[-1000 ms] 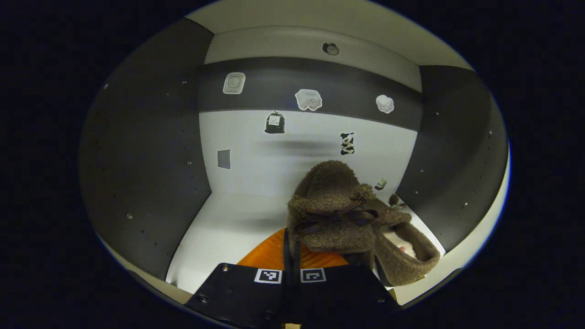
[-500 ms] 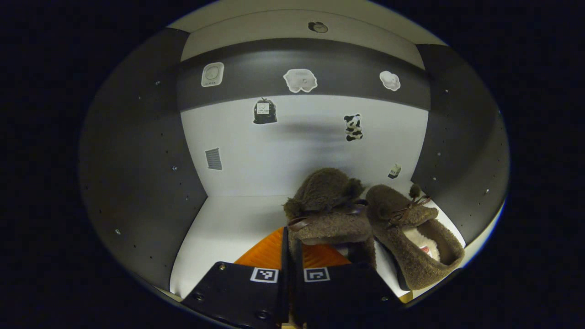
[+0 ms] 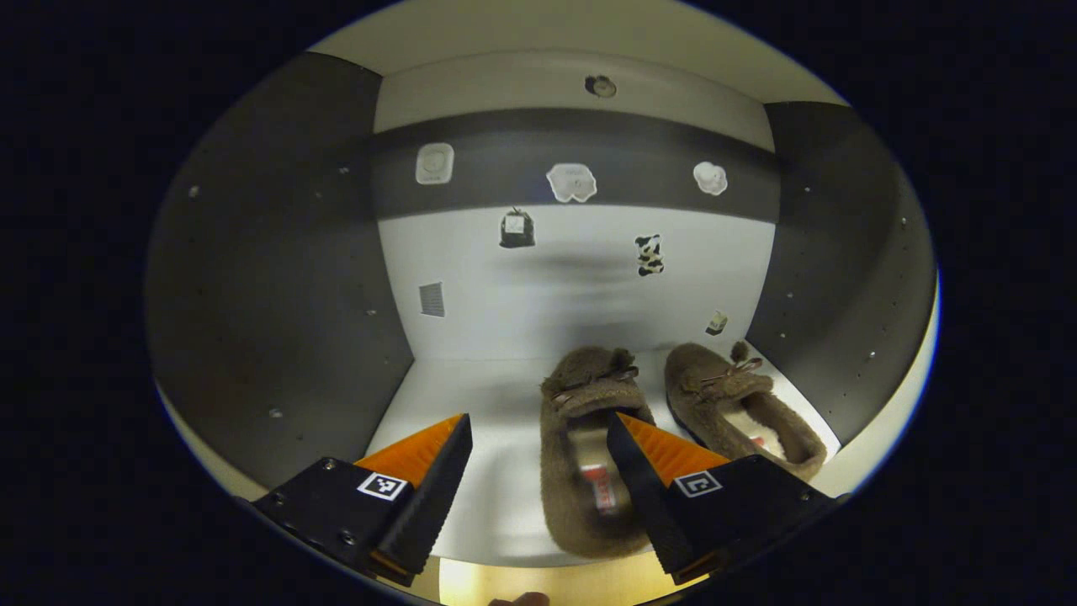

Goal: Grab one shoe with the right hand and put it into the shoe cabinet, grab the other shoe with the left hand and put it into the shoe cabinet; then close the right door with the right hand and the left door with the left hand.

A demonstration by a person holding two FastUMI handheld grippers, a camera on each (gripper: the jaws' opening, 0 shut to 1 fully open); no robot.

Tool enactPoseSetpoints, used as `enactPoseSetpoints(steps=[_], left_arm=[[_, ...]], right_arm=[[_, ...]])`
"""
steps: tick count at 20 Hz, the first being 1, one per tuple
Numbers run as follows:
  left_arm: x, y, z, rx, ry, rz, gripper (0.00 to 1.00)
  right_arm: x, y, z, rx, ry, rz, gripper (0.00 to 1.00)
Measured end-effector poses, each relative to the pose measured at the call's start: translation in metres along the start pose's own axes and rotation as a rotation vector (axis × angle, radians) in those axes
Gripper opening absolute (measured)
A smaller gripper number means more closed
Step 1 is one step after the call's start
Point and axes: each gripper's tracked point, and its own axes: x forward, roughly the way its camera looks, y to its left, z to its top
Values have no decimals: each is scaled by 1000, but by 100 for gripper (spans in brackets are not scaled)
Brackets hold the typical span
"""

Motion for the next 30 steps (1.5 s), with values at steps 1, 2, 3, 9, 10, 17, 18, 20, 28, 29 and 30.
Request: enactPoseSetpoints(steps=[1,2,3,9,10,17,18,20,28,29,30], left_arm=[[-15,1,4,-1,-22,5,99],[-32,0,8,-4,-43,4,99],[-49,-1,12,-8,-67,5,99],[-151,-15,20,-29,-178,-22,100],[-169,-18,20,-29,-192,-27,99],[-271,-22,9,-32,-270,-28,99],[-283,-20,8,-36,-276,-24,98],[-301,-14,7,-32,-294,-5,98],[-342,6,-1,-27,-310,35,100],[-344,8,-1,-27,-312,38,98],[-346,11,0,-28,-316,41,98]], right_arm=[[-5,-5,4,1,-11,-2,13],[-9,-11,7,2,-20,-4,13],[-16,-18,9,5,-27,-7,13],[-38,-85,12,-21,-45,-78,17],[-36,-95,9,-21,-42,-89,18],[-7,-141,-29,-40,4,-92,51],[-3,-142,-36,-40,16,-81,58],[6,-140,-49,-41,37,-53,63],[26,-122,-66,5,98,66,67],[26,-116,-66,0,98,81,67],[27,-110,-66,-4,101,97,67]])
